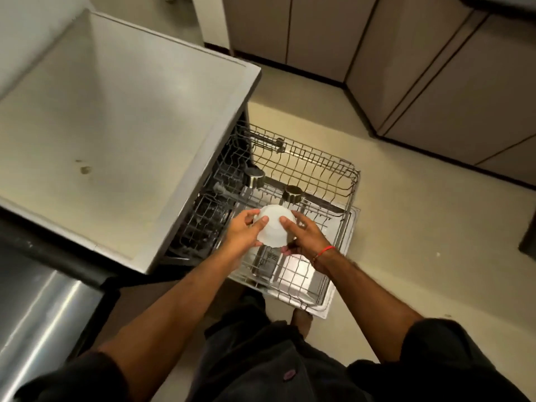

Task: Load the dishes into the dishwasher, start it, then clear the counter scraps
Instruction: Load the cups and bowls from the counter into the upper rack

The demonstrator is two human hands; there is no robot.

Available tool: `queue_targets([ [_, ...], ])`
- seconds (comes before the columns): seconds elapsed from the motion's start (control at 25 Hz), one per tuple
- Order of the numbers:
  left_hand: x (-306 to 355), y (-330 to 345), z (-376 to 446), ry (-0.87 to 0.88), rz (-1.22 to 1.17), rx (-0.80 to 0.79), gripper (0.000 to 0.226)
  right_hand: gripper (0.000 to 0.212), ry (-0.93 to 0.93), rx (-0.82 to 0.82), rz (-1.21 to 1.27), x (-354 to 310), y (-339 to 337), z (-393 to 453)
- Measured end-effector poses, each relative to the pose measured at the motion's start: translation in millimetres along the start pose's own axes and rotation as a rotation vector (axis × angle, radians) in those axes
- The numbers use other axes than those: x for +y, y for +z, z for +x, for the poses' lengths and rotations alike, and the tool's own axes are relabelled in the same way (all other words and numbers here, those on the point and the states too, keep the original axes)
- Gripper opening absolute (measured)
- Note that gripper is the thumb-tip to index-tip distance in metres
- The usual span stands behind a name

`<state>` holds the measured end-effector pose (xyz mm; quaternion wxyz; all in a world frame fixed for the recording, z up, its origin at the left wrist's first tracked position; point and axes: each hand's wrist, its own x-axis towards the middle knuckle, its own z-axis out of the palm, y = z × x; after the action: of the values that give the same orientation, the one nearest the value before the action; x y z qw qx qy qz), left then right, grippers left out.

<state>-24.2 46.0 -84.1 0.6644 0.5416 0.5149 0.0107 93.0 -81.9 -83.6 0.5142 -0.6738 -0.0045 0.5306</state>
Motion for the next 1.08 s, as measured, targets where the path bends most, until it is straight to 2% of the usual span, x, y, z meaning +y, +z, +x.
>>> queue_targets([
  [0.12,22.9,7.7,57.3,-0.002,0.104,-0.028,0.045,0.063,0.056,0.124,0.042,-22.2,3.2,40.7],
  [0.24,39.3,21.6,109.2,-0.005,0.134,-0.017,0.055,0.058,0.112,0.219,0.029,-45.4,8.8,90.7],
  [0.56,58.5,65.5,250.1,-0.043,0.199,0.048,0.052,0.058,0.185,0.363,-0.016,-80.4,0.3,233.7],
  [0.68,55.8,80.7,294.7,-0.054,0.289,0.1,0.049,0.055,0.259,0.366,0.042,-76.7,-5.0,268.2],
  [0.84,47.7,87.4,325.5,-0.092,0.31,0.091,0.049,0.048,0.261,0.342,0.094,-69.1,-3.8,286.7],
  [1.08,32.3,74.8,304.1,-0.048,0.209,0.142,0.045,0.055,0.116,0.271,0.199,-64.0,0.6,269.8],
])
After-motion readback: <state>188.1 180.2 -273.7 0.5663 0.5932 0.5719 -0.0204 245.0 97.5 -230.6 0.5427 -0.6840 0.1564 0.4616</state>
